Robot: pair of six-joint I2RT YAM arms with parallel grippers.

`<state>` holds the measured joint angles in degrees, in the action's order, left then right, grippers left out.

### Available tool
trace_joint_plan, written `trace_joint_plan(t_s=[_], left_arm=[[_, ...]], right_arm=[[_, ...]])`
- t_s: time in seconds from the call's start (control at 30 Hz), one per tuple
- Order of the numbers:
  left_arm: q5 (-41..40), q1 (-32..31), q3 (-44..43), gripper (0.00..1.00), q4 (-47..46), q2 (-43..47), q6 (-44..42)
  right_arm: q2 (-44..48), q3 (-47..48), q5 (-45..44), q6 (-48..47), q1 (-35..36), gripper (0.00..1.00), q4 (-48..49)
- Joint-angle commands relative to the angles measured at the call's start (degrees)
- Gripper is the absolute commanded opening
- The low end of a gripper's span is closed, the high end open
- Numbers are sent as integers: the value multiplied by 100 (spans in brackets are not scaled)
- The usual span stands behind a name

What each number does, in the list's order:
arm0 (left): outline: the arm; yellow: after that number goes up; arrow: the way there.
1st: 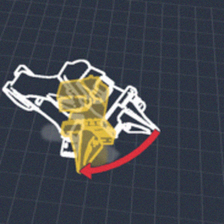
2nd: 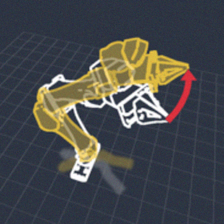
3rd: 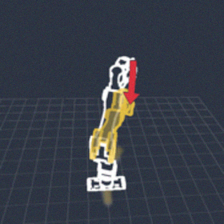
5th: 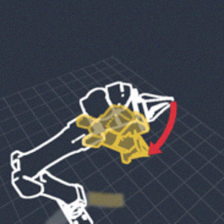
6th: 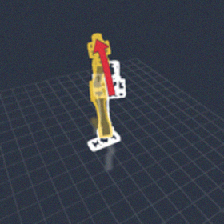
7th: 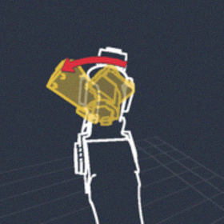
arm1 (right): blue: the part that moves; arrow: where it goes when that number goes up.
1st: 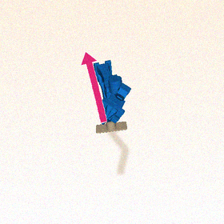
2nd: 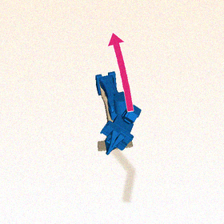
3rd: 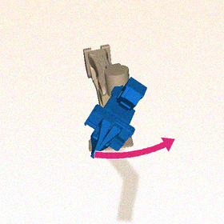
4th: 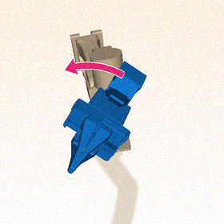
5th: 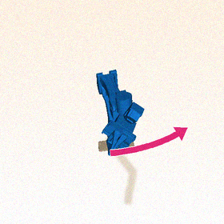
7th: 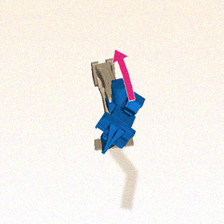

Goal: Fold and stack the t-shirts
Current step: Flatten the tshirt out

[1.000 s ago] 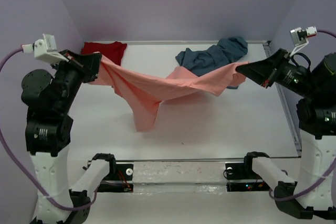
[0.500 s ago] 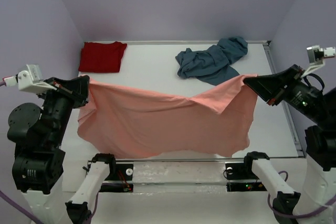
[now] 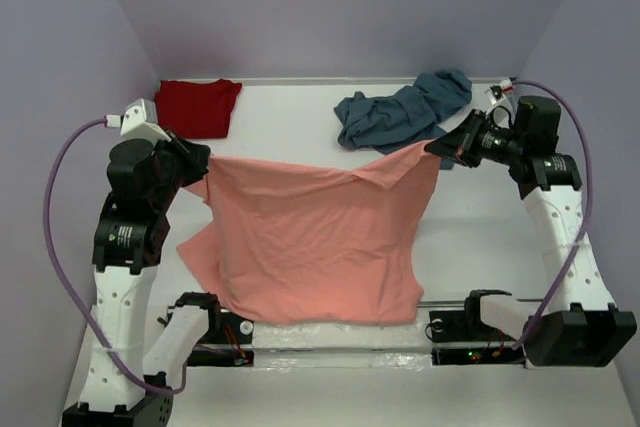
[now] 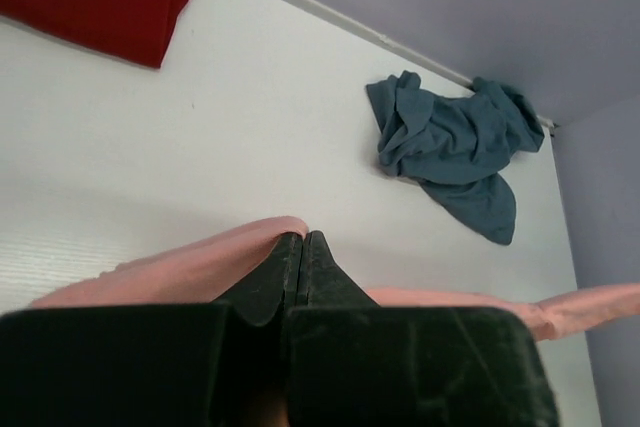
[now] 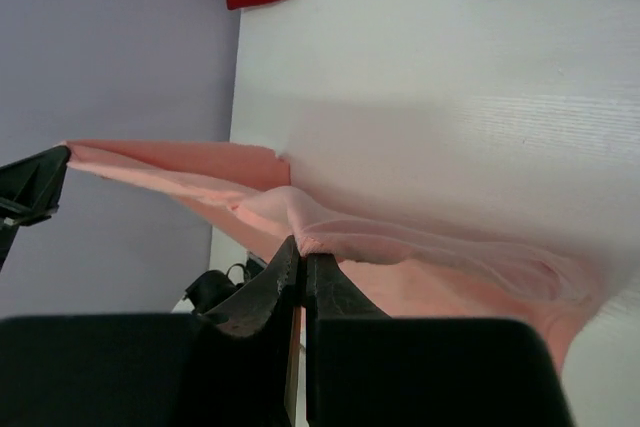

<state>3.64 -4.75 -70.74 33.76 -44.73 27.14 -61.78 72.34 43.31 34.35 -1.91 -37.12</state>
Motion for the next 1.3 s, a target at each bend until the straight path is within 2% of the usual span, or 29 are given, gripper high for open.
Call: trace_joint_plan(t_s=[0.0,0.13,0.2,0.4,0.7,0.8,0.83,0.87,0.9,1.0,1.1,1.27], left_arm=[[277,27,576,0,-914,-80,11],[374,36,1148,0,-1344,-246,-33],[400,27,1447,0,-1477,-404,-59],[427,18,2019,0,-2074,-922,-182],[304,10,1652,0,-2471,-1977,-463],[269,18,1432,0,-2418,-2127,-525],[251,10,1371,0,-2392,-2128,-534],[225,18,1344,0,-2374,-2128,-543],[181,18,1291,0,-2330,-2110,-586],[128,18,1212,0,-2234,-2066,-665],[207,10,1203,0,-2181,-2040,-675],[357,18,1308,0,-2303,-2022,-526]], right_arm=[[-447,-464,379,46,-37,0,899],[-1388,-589,406,-269,208,0,918],[-1739,-537,145,-358,375,0,952],[-2381,-300,-261,-490,727,0,1269],[-3866,676,-613,-728,789,0,1269],[-4078,931,-797,-894,789,32,1225],[-4096,1045,-1007,-999,789,51,1216],[-4105,1115,-1104,-1052,789,57,1208],[-4123,1334,-1210,-1166,789,68,1164],[-4193,1800,-1289,-1324,789,73,1024],[-4316,2372,-1141,-1343,789,73,988],[-5245,3058,-508,-1149,946,74,777]])
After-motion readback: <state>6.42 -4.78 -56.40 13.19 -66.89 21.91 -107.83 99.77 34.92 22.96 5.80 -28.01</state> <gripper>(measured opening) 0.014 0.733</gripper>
